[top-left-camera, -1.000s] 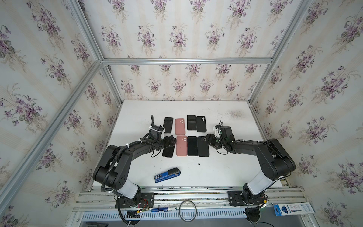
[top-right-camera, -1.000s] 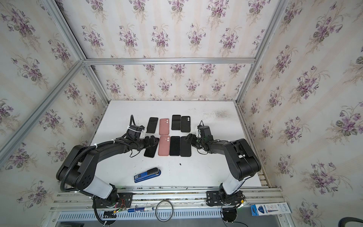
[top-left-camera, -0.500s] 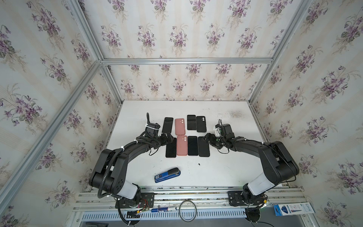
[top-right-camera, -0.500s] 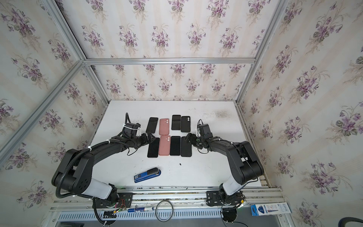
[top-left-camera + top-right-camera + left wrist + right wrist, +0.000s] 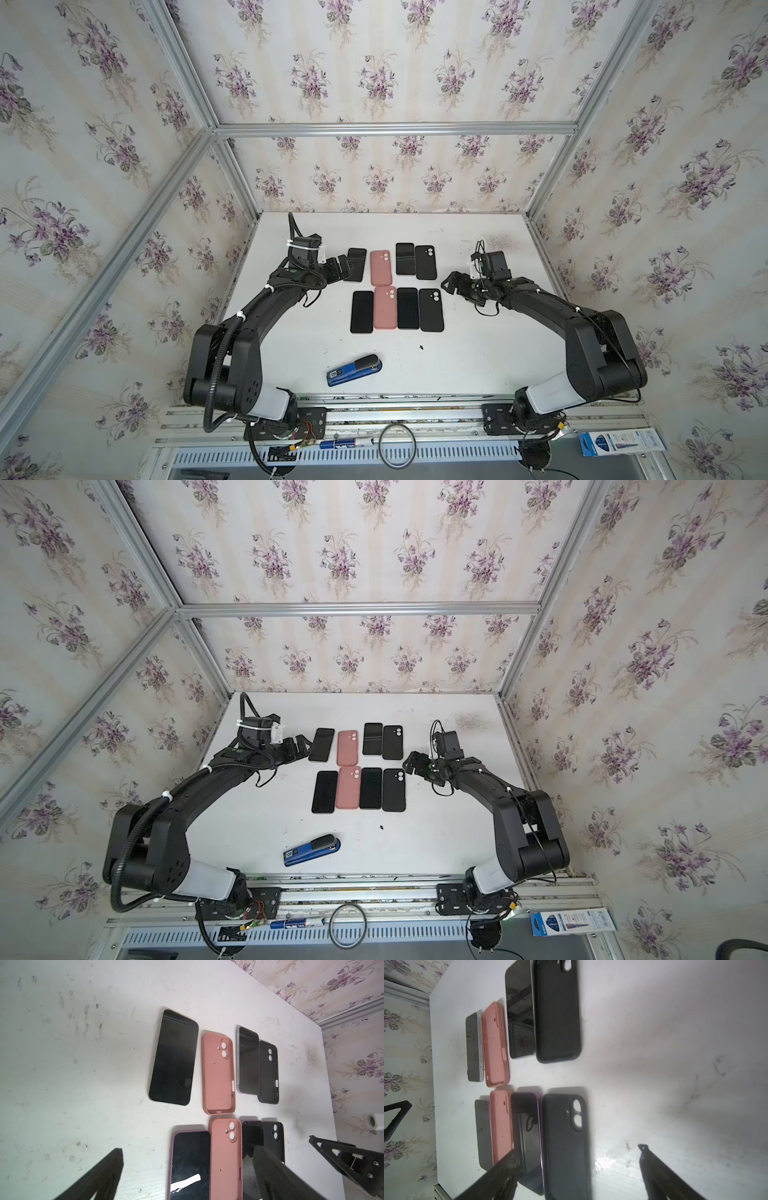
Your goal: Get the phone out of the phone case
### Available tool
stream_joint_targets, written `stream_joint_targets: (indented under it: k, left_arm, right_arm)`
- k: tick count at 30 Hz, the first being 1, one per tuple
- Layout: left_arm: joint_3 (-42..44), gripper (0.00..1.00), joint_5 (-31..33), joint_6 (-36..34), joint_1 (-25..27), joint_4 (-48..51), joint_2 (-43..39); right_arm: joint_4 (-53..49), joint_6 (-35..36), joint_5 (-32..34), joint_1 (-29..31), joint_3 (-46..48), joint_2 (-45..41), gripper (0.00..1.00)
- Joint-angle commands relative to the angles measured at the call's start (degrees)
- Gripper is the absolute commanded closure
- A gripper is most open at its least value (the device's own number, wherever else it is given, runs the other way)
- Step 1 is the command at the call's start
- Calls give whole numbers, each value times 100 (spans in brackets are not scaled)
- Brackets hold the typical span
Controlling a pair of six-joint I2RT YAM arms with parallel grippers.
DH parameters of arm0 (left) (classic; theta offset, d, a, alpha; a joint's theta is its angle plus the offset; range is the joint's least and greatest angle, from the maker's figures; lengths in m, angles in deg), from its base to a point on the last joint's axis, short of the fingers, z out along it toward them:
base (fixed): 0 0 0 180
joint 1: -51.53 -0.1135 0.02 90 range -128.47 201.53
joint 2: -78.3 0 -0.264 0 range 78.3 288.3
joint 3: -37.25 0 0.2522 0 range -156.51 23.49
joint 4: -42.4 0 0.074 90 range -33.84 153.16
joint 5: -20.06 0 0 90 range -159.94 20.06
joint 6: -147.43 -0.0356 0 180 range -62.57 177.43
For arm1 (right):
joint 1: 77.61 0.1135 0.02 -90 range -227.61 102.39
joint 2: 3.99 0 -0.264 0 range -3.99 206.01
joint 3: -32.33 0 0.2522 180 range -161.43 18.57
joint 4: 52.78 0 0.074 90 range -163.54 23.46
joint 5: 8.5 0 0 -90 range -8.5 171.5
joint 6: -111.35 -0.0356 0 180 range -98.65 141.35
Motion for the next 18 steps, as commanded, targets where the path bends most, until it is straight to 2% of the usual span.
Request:
stream_joint_targets:
  k: [1, 10, 18]
  left_arm:
    - [-443, 0, -254, -371, -33, 133, 454]
    - [-1787, 0, -514, -258, -104, 110, 1849]
    - [-1827, 0, -360, 72, -85, 234, 2405]
  right_arm:
    - [11, 301, -271, -148, -506, 434, 8]
    - [36, 354, -539, -216, -2115, 2071, 8]
    - [313, 99, -842, -119, -2345, 2583, 8]
